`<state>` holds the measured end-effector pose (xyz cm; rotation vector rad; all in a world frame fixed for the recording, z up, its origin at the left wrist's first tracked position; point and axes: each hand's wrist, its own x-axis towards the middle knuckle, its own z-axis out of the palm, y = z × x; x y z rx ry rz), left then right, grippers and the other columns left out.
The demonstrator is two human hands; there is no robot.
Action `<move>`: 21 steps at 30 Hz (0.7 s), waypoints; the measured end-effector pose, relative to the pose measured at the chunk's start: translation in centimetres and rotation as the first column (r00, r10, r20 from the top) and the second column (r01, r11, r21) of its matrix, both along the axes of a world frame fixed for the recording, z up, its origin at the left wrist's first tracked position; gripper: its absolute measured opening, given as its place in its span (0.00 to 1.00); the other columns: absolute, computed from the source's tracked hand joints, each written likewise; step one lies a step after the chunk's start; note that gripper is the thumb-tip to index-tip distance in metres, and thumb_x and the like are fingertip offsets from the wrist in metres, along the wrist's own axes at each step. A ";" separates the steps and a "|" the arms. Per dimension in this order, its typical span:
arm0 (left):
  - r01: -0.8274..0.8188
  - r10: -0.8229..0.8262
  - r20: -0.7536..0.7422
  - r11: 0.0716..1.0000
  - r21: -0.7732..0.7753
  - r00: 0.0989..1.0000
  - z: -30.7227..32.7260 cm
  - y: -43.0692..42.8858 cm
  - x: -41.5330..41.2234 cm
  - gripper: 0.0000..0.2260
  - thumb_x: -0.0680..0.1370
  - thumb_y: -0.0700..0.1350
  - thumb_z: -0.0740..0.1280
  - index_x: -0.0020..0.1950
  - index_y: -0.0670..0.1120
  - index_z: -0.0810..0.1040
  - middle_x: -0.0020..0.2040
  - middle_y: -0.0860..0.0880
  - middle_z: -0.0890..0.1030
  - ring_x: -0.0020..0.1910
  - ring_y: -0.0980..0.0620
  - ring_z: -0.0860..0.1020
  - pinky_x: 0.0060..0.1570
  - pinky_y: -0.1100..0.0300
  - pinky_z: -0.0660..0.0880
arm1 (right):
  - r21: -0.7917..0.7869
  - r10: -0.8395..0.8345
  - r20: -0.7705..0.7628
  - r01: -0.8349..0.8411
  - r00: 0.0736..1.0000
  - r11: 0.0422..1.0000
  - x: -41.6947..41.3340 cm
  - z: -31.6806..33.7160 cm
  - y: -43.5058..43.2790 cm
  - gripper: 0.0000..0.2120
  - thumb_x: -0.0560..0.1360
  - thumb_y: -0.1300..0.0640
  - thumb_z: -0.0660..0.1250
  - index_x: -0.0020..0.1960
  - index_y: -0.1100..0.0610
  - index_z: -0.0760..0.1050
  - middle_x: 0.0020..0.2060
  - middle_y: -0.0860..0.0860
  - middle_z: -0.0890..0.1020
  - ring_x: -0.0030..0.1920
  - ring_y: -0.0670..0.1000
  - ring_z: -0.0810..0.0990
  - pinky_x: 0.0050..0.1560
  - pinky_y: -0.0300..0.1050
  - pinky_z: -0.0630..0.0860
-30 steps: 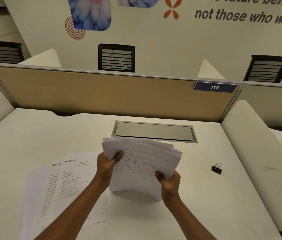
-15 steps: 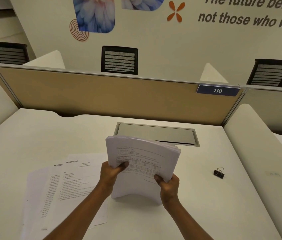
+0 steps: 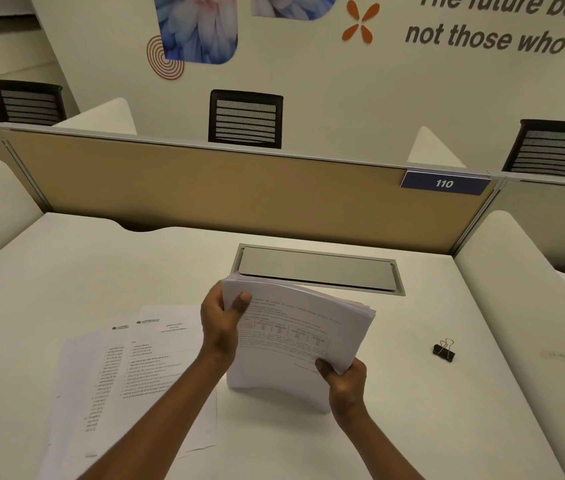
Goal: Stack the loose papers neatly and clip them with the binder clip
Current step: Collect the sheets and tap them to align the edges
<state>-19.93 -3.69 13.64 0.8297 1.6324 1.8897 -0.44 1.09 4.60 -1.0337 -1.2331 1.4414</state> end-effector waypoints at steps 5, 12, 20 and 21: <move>-0.236 0.214 -0.149 0.959 -0.154 0.965 3.2 1.5 1.5 0.28 0.65 0.69 0.63 0.50 0.47 0.73 0.41 0.47 0.80 0.37 0.48 0.80 0.30 0.61 0.75 | 0.013 0.004 -0.006 -0.004 1.000 1.000 0.1 0.1 0.0 0.14 0.61 0.64 0.71 0.45 0.53 0.80 0.41 0.45 0.86 0.43 0.48 0.84 0.39 0.39 0.81; -0.271 0.236 -0.165 0.932 -0.239 0.958 3.0 1.8 1.9 0.19 0.71 0.59 0.71 0.51 0.47 0.73 0.41 0.49 0.78 0.40 0.49 0.79 0.33 0.58 0.78 | 0.014 0.013 -0.021 -0.012 1.000 1.000 0.1 0.2 0.0 0.14 0.61 0.64 0.70 0.45 0.53 0.80 0.41 0.45 0.86 0.44 0.49 0.84 0.40 0.38 0.81; -0.230 0.217 -0.082 0.950 -0.212 0.973 2.6 1.6 1.2 0.13 0.72 0.55 0.58 0.47 0.48 0.73 0.38 0.48 0.79 0.39 0.46 0.78 0.34 0.56 0.74 | 0.024 0.032 -0.028 -0.031 0.999 0.999 -0.1 0.3 0.1 0.14 0.62 0.63 0.70 0.47 0.53 0.80 0.41 0.47 0.86 0.46 0.51 0.83 0.40 0.39 0.81; -0.226 0.212 -0.087 0.952 -0.206 0.973 2.5 1.6 1.1 0.11 0.73 0.55 0.57 0.45 0.49 0.72 0.37 0.48 0.78 0.39 0.47 0.78 0.35 0.55 0.74 | 0.023 0.032 -0.024 -0.031 0.999 0.999 -0.1 0.2 0.2 0.14 0.62 0.63 0.70 0.47 0.53 0.80 0.41 0.47 0.86 0.46 0.52 0.83 0.40 0.40 0.82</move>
